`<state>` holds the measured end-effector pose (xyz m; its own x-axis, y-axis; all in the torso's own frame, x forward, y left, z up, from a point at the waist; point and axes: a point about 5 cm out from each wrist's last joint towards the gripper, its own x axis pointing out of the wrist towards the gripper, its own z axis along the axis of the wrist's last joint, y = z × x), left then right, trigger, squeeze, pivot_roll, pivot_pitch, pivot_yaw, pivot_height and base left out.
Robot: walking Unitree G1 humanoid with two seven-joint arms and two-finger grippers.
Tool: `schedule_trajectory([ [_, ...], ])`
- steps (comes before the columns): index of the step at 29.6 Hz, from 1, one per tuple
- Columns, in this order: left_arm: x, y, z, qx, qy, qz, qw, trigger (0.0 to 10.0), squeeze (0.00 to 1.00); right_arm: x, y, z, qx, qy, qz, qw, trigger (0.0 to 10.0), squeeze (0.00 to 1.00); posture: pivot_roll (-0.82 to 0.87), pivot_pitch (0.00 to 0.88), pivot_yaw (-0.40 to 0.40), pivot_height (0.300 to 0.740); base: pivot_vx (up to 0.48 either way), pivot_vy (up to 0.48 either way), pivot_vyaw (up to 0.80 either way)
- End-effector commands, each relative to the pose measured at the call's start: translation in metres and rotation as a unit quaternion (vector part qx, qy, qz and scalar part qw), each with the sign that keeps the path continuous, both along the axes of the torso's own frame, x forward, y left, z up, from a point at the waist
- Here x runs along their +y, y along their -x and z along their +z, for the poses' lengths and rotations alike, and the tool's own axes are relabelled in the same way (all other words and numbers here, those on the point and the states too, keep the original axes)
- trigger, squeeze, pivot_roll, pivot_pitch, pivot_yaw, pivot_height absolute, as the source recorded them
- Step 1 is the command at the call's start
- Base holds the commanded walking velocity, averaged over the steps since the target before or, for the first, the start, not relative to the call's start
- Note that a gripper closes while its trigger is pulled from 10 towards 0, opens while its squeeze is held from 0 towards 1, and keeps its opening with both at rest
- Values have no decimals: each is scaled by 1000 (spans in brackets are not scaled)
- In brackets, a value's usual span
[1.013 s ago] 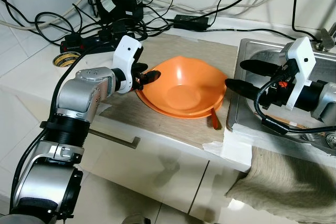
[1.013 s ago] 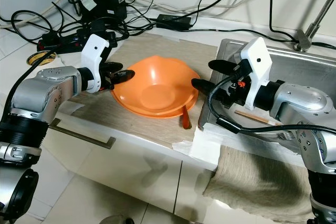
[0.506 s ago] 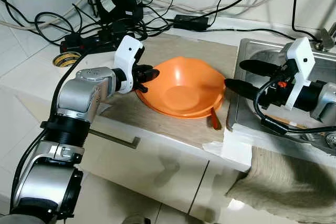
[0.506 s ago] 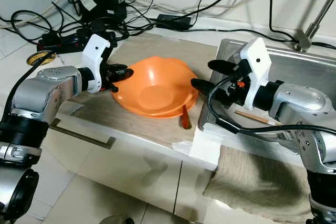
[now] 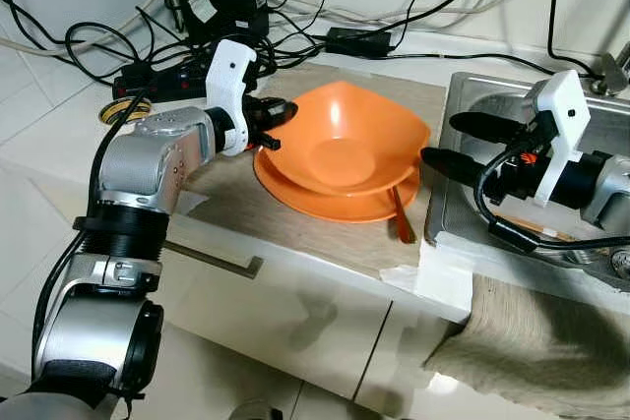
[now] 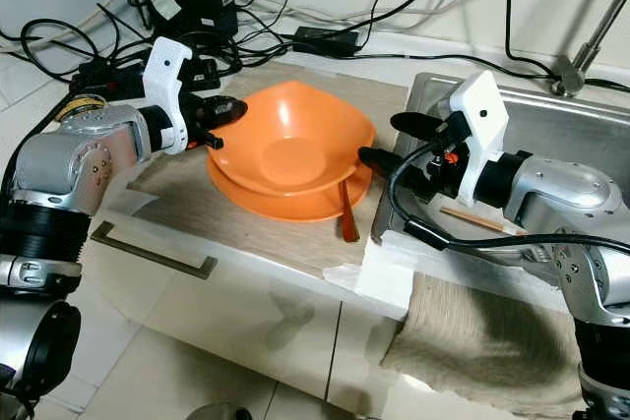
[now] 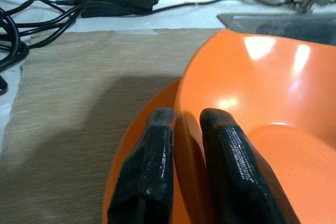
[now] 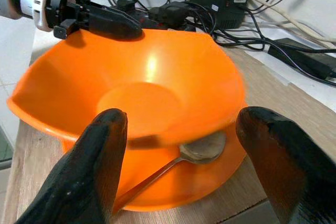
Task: Kitchen organization
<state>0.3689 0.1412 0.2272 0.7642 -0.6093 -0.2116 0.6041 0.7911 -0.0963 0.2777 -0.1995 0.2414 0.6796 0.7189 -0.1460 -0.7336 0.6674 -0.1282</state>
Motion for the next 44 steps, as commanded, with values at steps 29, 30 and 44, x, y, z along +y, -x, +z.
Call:
schedule_trajectory([
  [29,-10,0,23,-14,47,-6,999,0,0,16,-4,-2,28,-88,-11,996,10000,0,-25,0,42,740,0,0,0],
  [30,-10,0,23,-14,47,-7,999,0,0,16,-4,-4,27,-81,-12,996,10000,0,-25,0,42,740,0,0,0],
  [44,-17,2,36,-43,65,-12,997,0,0,19,-8,-13,42,-22,-6,999,10000,0,-28,0,36,740,0,0,0],
])
